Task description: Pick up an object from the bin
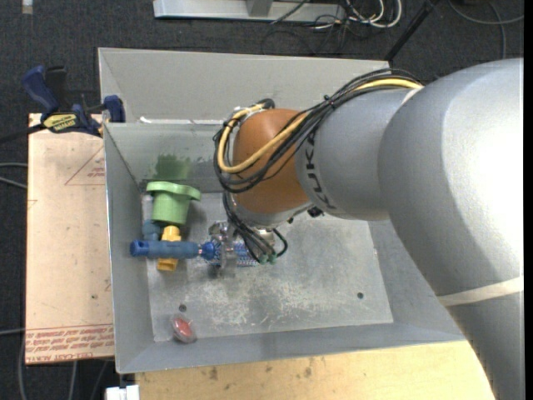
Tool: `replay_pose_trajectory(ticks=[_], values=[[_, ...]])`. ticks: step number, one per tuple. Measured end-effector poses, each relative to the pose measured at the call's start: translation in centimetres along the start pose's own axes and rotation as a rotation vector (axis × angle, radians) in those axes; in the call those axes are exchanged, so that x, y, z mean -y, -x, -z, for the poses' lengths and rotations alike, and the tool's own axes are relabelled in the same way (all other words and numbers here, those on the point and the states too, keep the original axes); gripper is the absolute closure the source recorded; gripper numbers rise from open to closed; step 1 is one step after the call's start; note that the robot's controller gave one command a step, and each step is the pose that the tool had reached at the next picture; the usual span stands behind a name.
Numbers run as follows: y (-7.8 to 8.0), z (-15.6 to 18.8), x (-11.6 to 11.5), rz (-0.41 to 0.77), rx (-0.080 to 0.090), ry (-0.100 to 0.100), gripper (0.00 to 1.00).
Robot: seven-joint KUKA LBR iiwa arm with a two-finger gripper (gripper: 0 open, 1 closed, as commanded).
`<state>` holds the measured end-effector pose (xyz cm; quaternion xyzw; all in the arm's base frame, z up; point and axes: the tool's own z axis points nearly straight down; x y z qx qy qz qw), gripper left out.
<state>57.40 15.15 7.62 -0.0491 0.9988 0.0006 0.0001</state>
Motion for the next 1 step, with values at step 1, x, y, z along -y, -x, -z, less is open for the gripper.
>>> replay_pose_trajectory(ticks=[1], values=[[-0.7, 15.65, 2.03, 0.072, 0.009, 0.0, 1.0]])
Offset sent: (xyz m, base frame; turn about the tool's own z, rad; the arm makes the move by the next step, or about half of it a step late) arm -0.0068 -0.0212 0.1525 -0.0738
